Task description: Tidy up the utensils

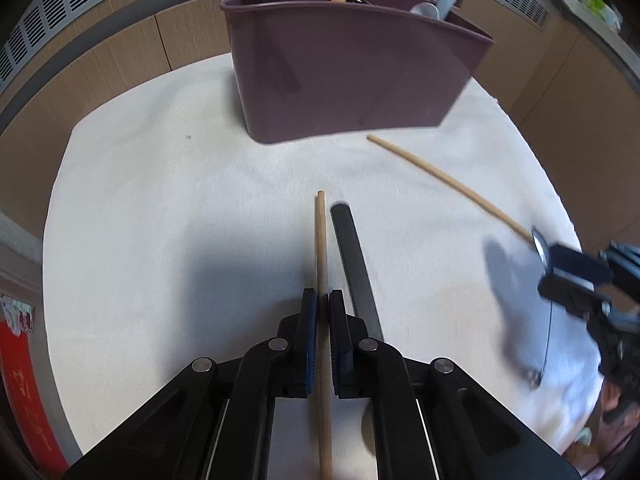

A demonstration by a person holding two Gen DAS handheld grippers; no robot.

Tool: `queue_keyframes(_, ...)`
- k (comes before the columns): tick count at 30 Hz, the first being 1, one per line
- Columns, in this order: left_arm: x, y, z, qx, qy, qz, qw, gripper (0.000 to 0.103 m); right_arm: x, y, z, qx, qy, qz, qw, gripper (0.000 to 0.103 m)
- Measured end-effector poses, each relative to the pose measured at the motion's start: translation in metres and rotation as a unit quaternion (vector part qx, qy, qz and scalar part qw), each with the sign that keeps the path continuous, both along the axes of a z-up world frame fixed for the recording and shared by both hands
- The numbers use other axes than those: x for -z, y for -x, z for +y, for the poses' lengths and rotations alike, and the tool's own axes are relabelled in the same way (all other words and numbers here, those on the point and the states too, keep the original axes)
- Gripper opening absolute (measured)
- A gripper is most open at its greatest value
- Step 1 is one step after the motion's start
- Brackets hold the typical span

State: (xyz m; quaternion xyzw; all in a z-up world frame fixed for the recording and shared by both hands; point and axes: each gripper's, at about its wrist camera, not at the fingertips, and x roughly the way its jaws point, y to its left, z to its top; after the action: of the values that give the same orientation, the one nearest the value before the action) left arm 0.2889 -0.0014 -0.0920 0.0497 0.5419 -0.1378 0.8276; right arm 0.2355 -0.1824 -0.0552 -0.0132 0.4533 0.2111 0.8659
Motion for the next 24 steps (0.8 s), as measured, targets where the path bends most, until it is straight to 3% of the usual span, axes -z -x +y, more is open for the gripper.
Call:
queue_keyframes(6,0.003,0.016,0.003,0.008,-0.015,0.012,0.9998,0.006,0.004,-0.002,0.003,-0.007,-0.001,0.006,1.000,0.023)
queue_keyframes(15,0.006,0.006,-0.001,0.020,-0.011,0.026,0.9994,0.006,0.013,-0.006,0.001,-0.003,-0.003,0.018,1.000,0.023)
queue_keyframes(20,0.003,0.015,0.000,0.010,-0.004,-0.007,0.9999,0.006,0.015,-0.005,0.001,0.003,-0.005,0.018,1.000,0.023)
queue_keyframes(24,-0.022,0.038,0.010,-0.014,0.053,-0.057,0.9969,0.006,0.009,0.002,0.001,0.006,-0.003,0.007,1.000,0.023)
